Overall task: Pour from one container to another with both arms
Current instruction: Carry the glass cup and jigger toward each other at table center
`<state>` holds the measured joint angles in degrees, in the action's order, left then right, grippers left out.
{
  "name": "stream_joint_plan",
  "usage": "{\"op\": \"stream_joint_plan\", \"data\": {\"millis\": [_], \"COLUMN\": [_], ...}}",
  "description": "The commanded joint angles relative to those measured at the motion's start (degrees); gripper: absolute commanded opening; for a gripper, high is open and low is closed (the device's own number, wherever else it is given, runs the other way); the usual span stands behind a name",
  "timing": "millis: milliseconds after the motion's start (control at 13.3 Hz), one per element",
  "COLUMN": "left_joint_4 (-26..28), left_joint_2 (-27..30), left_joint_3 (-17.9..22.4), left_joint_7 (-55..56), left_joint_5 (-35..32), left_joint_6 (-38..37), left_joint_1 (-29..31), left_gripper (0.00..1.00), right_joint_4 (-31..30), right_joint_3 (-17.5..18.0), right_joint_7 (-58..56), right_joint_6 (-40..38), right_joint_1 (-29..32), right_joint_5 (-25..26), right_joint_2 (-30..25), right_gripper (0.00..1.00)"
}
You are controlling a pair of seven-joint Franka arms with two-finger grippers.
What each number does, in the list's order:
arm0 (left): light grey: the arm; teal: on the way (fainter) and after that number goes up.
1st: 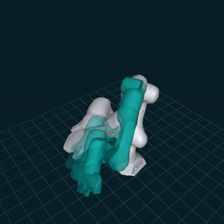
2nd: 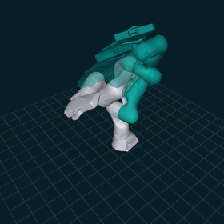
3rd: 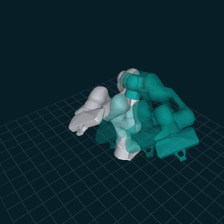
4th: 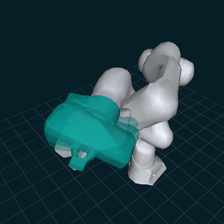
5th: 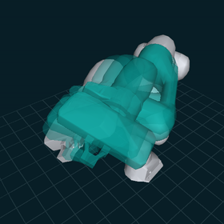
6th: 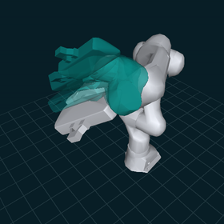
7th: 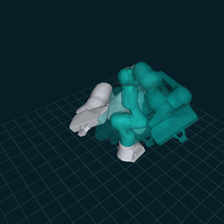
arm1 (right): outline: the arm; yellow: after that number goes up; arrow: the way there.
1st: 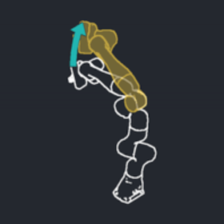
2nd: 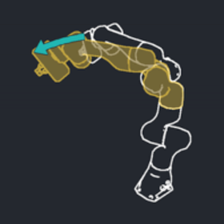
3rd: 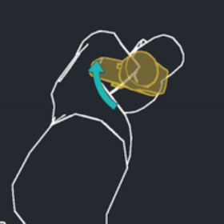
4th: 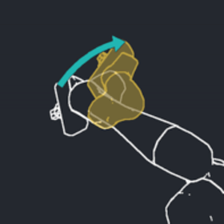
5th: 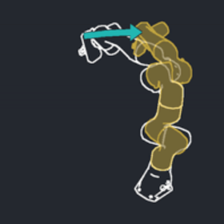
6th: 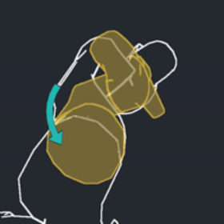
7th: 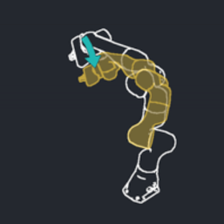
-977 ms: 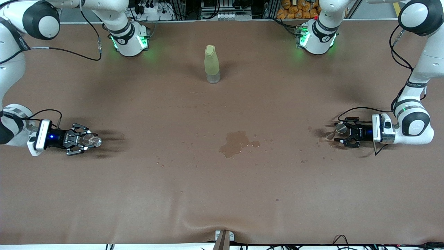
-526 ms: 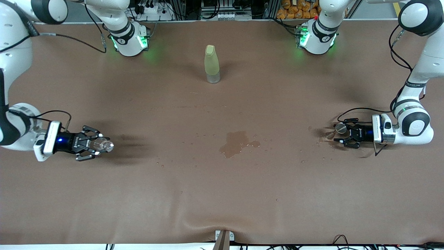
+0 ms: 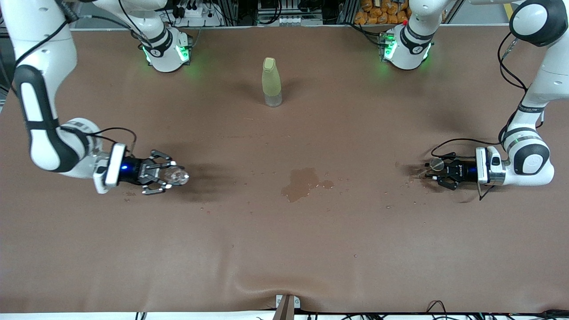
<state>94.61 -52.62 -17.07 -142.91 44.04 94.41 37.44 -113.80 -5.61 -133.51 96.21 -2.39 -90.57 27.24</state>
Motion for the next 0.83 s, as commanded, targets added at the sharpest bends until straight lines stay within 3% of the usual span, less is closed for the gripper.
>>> {"op": "stream_joint_plan", "data": {"millis": [0, 225, 451, 752], "left_joint_4": [1.2, 0.9, 0.1, -3.3], "left_joint_2": [1.5, 2.0, 2.9, 2.8], "left_joint_3": [-0.1, -0.6, -3.3, -9.3], "left_joint_7": [-1.5, -1.5, -1.5, -1.4], "left_joint_5": [1.4, 1.3, 1.4, 1.4], "left_joint_6": [0.7, 0.7, 0.8, 3.2], "left_joint_1": [-0.2, -0.5, -0.7, -2.6], "left_gripper": [0.21, 0.00, 0.00, 0.00], "right_joint_4": [-4.9, -5.3, -5.3, -7.5], "right_joint_3": [-0.6, -0.6, -0.5, -0.5], "right_joint_7": [-0.6, -0.6, -0.3, -0.3], "right_joint_6": [3.2, 3.7, 3.6, 6.8], "right_joint_1": [-4.7, -7.6, -9.1, -14.7], "right_joint_5": [-3.8, -5.1, -6.5, -15.1], "right_joint_2": [-4.4, -4.7, -4.7, -7.0], "right_gripper": [0.02, 0.02, 0.01, 0.00]}}
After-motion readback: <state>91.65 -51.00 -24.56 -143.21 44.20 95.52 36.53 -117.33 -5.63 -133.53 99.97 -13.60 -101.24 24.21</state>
